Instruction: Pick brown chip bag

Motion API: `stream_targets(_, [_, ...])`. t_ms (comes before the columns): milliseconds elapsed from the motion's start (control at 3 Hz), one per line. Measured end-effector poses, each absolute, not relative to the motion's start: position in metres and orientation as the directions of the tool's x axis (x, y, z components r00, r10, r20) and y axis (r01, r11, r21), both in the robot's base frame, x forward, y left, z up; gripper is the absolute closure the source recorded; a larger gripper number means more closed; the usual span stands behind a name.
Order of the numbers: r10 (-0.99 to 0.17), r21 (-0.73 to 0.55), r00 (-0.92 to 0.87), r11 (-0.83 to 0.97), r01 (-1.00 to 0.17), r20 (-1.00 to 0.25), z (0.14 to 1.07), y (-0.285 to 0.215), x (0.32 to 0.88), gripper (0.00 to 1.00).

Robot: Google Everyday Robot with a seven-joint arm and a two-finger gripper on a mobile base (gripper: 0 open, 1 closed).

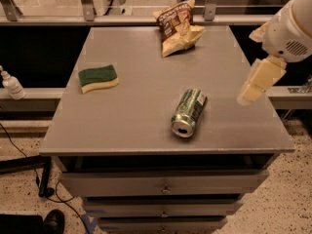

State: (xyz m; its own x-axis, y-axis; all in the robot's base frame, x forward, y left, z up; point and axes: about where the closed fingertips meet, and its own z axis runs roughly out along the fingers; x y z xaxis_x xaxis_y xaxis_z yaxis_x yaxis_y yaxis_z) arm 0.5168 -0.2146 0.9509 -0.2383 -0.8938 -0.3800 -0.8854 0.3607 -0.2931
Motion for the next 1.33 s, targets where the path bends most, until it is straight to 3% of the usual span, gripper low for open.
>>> stream_targets(1000, [-0.712,-0.285,-0.204,0.503,-0.816,-0.673,0.911,-0.168,0.673,0.0])
stream_targets(1333, [-0.712,-0.285,-0.204,0.503,-0.816,-0.673,0.911,-0.168,0.673,0.0])
